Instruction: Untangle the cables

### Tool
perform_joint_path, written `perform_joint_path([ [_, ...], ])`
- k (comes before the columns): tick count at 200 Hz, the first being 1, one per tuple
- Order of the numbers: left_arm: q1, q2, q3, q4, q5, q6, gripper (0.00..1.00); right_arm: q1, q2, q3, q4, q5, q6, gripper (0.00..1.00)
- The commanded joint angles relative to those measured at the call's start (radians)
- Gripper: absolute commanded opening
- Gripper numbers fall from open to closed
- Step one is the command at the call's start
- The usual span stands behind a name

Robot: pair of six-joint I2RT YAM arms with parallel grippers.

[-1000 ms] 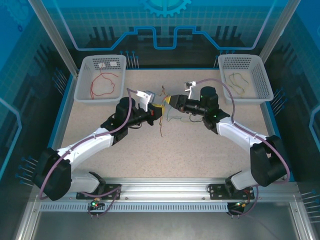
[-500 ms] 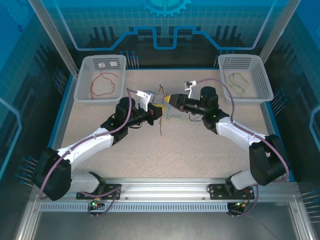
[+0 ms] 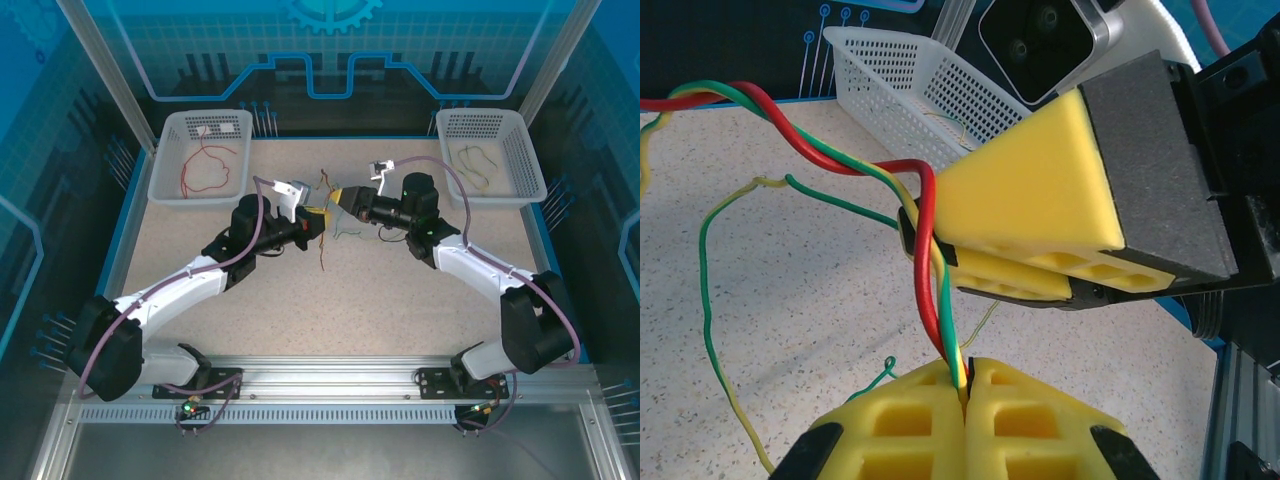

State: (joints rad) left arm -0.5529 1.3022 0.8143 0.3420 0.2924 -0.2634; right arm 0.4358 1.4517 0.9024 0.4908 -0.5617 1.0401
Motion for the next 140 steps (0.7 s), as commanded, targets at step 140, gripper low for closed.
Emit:
perform_joint_path([
  [140,-0.007,-0.041,-0.053,0.058,-0.043,0.003,0.00,0.027,0.030,0.033,-0.010,0.017,-0.017,0.00],
])
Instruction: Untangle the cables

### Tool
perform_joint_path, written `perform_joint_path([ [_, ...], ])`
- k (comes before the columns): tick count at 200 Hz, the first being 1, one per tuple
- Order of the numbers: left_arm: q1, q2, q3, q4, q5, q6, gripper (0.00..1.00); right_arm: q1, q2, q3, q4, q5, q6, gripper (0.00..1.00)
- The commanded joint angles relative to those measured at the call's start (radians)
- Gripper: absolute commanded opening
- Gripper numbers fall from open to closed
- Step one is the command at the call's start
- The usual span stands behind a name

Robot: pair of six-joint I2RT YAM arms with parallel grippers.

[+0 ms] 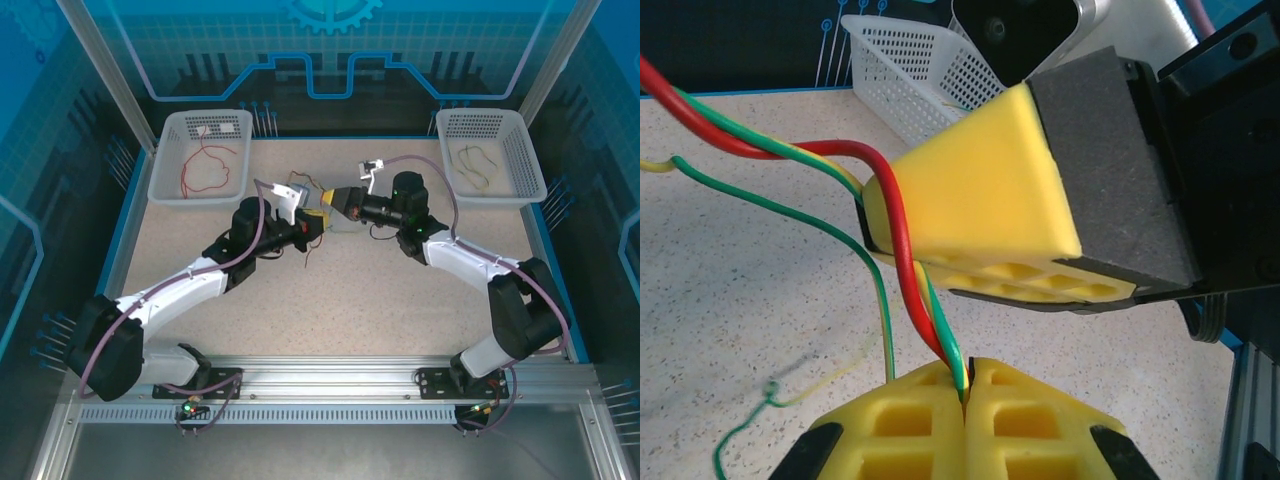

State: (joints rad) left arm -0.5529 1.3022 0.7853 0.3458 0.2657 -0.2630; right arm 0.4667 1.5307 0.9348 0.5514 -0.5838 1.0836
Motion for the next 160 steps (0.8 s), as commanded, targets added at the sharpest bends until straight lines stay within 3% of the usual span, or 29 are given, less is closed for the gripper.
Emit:
perform_joint_path([
  [1,-0.007,-0.042,-0.026,0.056,-0.017,0.003,0.00,-0.006,-0.050,-0.001,-0.071,0.040,-0.060,0.00],
  [47,-0.007,-0.060,-0.052,0.077,-0.028,0.005,0.03,-0.046,-0.130,-0.033,-0.194,0.102,-0.160,0.00],
  [54,-0.006,-0.061,-0.054,0.082,-0.027,0.007,0.08,-0.045,-0.138,-0.028,-0.219,0.108,-0.187,0.00],
  [64,-0.007,-0.063,-0.058,0.089,-0.028,0.008,0.26,-0.045,-0.149,-0.031,-0.229,0.114,-0.211,0.00],
  [83,-0.004,-0.071,-0.063,0.099,-0.032,0.007,0.37,-0.046,-0.174,-0.047,-0.228,0.131,-0.246,0.00],
  [97,0.000,-0.081,-0.070,0.110,-0.015,0.008,0.24,-0.047,-0.193,-0.050,-0.227,0.149,-0.270,0.00],
  [122,0.002,-0.087,-0.090,0.131,-0.025,0.018,0.19,-0.045,-0.205,-0.061,-0.275,0.170,-0.311,0.00],
  [129,0.004,-0.083,-0.087,0.116,-0.040,0.018,0.21,-0.044,-0.212,-0.061,-0.302,0.178,-0.330,0.00],
  [141,0.009,-0.074,-0.074,0.073,-0.049,0.018,0.36,-0.044,-0.225,-0.061,-0.347,0.201,-0.356,0.00],
  [160,0.010,-0.051,-0.054,-0.004,-0.072,0.030,0.43,-0.044,-0.249,-0.020,-0.500,0.304,-0.413,0.00],
])
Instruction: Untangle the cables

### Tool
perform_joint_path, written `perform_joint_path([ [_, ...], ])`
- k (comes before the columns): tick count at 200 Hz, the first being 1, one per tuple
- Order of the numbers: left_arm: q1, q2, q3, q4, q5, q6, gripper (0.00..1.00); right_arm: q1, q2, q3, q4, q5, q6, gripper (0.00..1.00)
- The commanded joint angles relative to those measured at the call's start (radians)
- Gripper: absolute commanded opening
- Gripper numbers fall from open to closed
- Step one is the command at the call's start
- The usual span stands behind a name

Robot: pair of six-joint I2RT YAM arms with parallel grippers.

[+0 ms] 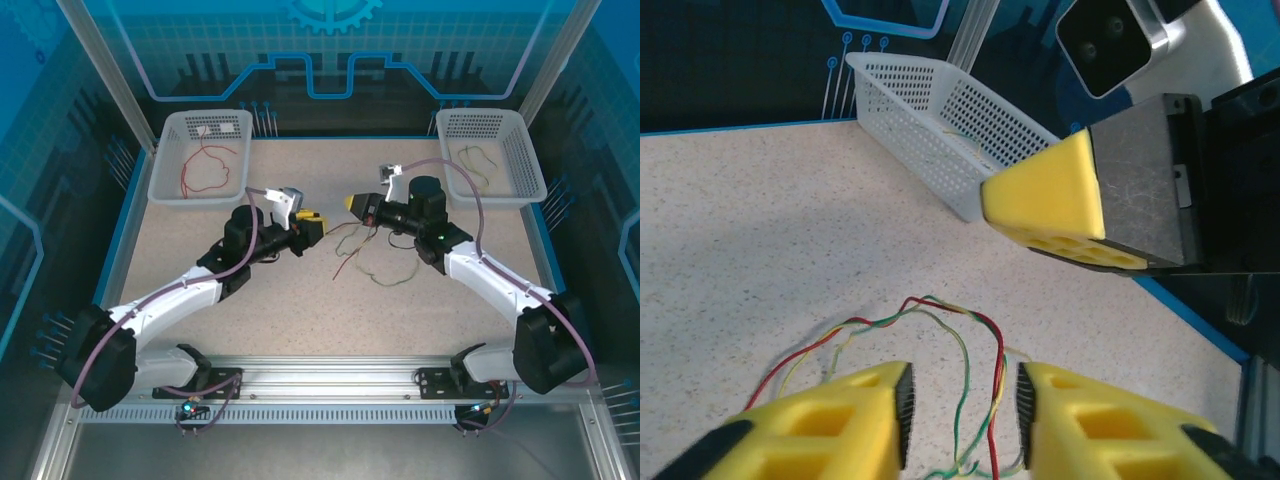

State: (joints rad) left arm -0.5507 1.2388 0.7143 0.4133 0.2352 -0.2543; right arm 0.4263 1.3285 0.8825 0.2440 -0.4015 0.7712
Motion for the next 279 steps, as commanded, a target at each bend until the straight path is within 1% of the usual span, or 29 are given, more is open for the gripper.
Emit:
perform_joint_path([
  [1,0.008,0.015,0.018,-0.078,-0.045,0.021,0.44,-0.004,-0.047,0.034,-0.204,0.130,-0.102,0.00],
  [8,0.008,0.031,0.030,-0.115,-0.056,0.028,0.46,-0.007,-0.055,0.041,-0.271,0.189,-0.109,0.01],
  [16,0.008,0.048,0.039,-0.148,-0.048,0.040,0.46,-0.020,-0.062,0.038,-0.312,0.218,-0.120,0.01],
  [32,0.007,0.080,0.040,-0.159,-0.033,0.041,0.48,-0.056,-0.088,0.003,-0.326,0.208,-0.132,0.06],
  [40,0.007,0.099,0.041,-0.161,-0.038,0.040,0.48,-0.074,-0.100,-0.023,-0.339,0.215,-0.133,0.07],
  [53,0.008,0.134,0.054,-0.175,-0.064,0.043,0.48,-0.099,-0.114,-0.044,-0.370,0.233,-0.132,0.08],
  [62,0.008,0.159,0.066,-0.185,-0.089,0.038,0.48,-0.112,-0.114,-0.051,-0.382,0.235,-0.135,0.13],
  [66,0.010,0.173,0.073,-0.191,-0.097,0.035,0.49,-0.114,-0.111,-0.052,-0.385,0.233,-0.142,0.16],
  [74,0.016,0.208,0.096,-0.212,-0.109,0.027,0.50,-0.115,-0.103,-0.049,-0.399,0.236,-0.158,0.21],
  [93,0.037,0.296,0.158,-0.274,-0.142,-0.006,0.51,-0.116,-0.074,-0.041,-0.410,0.236,-0.167,0.25],
  [105,0.064,0.355,0.200,-0.320,-0.151,-0.033,0.52,-0.116,-0.062,-0.043,-0.385,0.209,-0.165,0.27],
  [127,0.122,0.416,0.238,-0.373,-0.157,-0.086,0.53,-0.086,-0.070,-0.050,-0.308,0.143,-0.207,0.34],
  [131,0.131,0.421,0.240,-0.371,-0.153,-0.086,0.53,-0.073,-0.072,-0.043,-0.307,0.145,-0.222,0.36],
  [138,0.145,0.429,0.245,-0.375,-0.156,-0.082,0.53,-0.051,-0.076,-0.026,-0.323,0.163,-0.248,0.37],
  [152,0.160,0.453,0.286,-0.452,-0.220,-0.091,0.54,-0.019,-0.080,-0.008,-0.362,0.216,-0.284,0.38],
  [161,0.178,0.471,0.309,-0.497,-0.228,-0.109,0.58,-0.012,-0.087,0.018,-0.359,0.227,-0.292,0.39],
  [172,0.199,0.490,0.312,-0.506,-0.211,-0.139,0.60,-0.007,-0.099,0.011,-0.337,0.233,-0.294,0.43],
  [177,0.206,0.499,0.314,-0.513,-0.211,-0.146,0.63,-0.005,-0.105,0.007,-0.321,0.232,-0.297,0.43],
  [182,0.210,0.509,0.318,-0.518,-0.215,-0.143,0.66,-0.003,-0.109,0.003,-0.308,0.232,-0.303,0.43],
  [191,0.212,0.529,0.323,-0.507,-0.209,-0.126,0.67,0.001,-0.111,0.003,-0.296,0.236,-0.309,0.44],
  [194,0.212,0.537,0.326,-0.506,-0.209,-0.126,0.70,0.002,-0.111,0.005,-0.296,0.239,-0.309,0.44],
  [200,0.214,0.551,0.338,-0.511,-0.213,-0.134,0.72,0.004,-0.108,0.008,-0.292,0.243,-0.309,0.44],
  [227,0.218,0.603,0.396,-0.582,-0.243,-0.196,0.71,0.011,-0.086,0.032,-0.285,0.235,-0.305,0.45],
  [245,0.211,0.603,0.369,-0.523,-0.220,-0.210,0.70,0.019,-0.082,0.048,-0.299,0.237,-0.309,0.45],
  [264,0.203,0.622,0.358,-0.482,-0.202,-0.207,0.66,0.024,-0.087,0.038,-0.294,0.248,-0.313,0.45],
  [279,0.201,0.643,0.366,-0.482,-0.198,-0.209,0.56,0.025,-0.089,0.035,-0.294,0.256,-0.313,0.45],
])
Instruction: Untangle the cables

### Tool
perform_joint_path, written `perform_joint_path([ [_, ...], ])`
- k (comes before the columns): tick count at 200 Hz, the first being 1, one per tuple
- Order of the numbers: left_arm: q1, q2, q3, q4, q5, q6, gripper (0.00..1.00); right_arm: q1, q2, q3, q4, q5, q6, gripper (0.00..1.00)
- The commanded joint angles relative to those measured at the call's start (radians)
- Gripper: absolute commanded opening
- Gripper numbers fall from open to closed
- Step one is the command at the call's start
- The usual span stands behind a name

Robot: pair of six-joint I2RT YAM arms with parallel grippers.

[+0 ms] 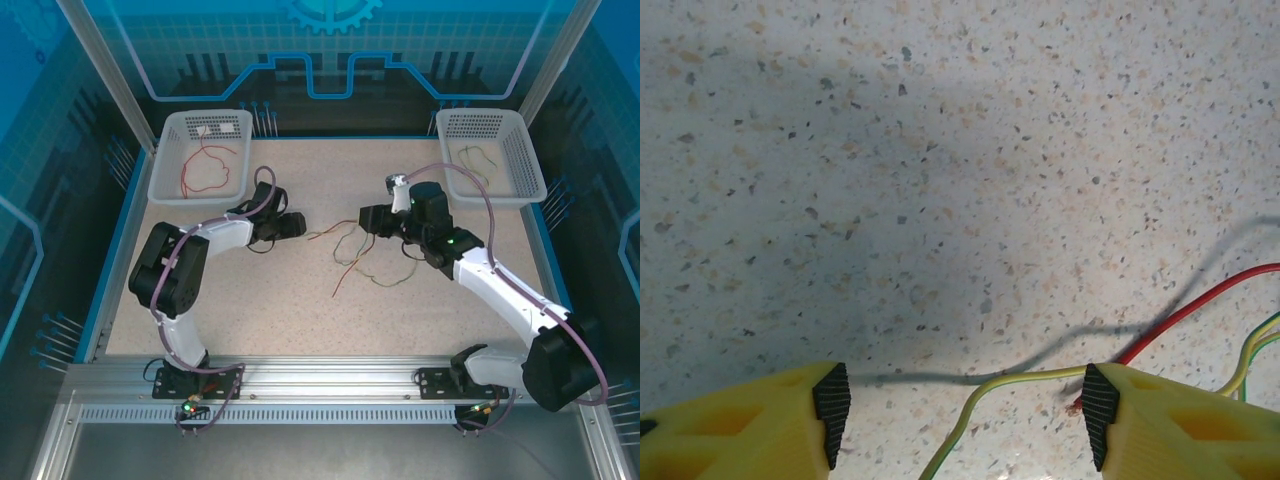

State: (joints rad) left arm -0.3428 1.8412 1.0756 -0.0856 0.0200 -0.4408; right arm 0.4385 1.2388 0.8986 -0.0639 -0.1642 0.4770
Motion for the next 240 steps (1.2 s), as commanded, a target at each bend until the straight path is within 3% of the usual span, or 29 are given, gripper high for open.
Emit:
perform_joint_path([
  [1,-0.007,0.042,0.006,0.015,0.019,-0.023,0.56,0.012,0.001,0.019,0.013,0.020,-0.018,0.45],
  [20,-0.025,0.037,0.001,0.006,0.001,-0.024,0.51,0.012,-0.008,0.021,-0.002,0.026,-0.019,0.45],
  [53,-0.049,0.006,-0.038,-0.029,-0.084,-0.045,0.51,0.012,-0.039,-0.008,0.008,0.049,-0.015,0.46],
  [87,-0.048,0.012,-0.079,0.037,-0.095,-0.028,0.47,0.012,-0.042,-0.013,0.027,0.042,-0.015,0.46],
  [99,-0.048,0.020,-0.073,0.040,-0.108,-0.022,0.48,0.014,-0.042,-0.013,0.027,0.036,-0.013,0.46],
  [112,-0.048,0.036,-0.064,0.051,-0.113,-0.018,0.59,0.015,-0.045,-0.013,0.027,0.033,-0.012,0.46],
  [141,-0.047,0.084,-0.027,0.048,-0.126,-0.002,0.57,0.020,-0.052,-0.013,0.025,0.034,-0.012,0.47],
  [180,-0.047,0.107,-0.024,0.056,-0.146,-0.006,0.27,0.024,-0.068,-0.013,0.019,0.044,-0.014,0.47],
  [210,-0.048,0.110,-0.023,0.053,-0.169,0.005,0.25,0.029,-0.059,-0.013,0.025,0.037,-0.015,0.47],
  [224,-0.047,0.110,-0.023,0.052,-0.181,0.014,0.14,0.034,-0.055,-0.013,0.032,0.035,-0.015,0.47],
  [240,-0.048,0.106,-0.015,0.043,-0.188,0.021,0.09,0.040,-0.050,-0.013,0.038,0.033,-0.013,0.47],
])
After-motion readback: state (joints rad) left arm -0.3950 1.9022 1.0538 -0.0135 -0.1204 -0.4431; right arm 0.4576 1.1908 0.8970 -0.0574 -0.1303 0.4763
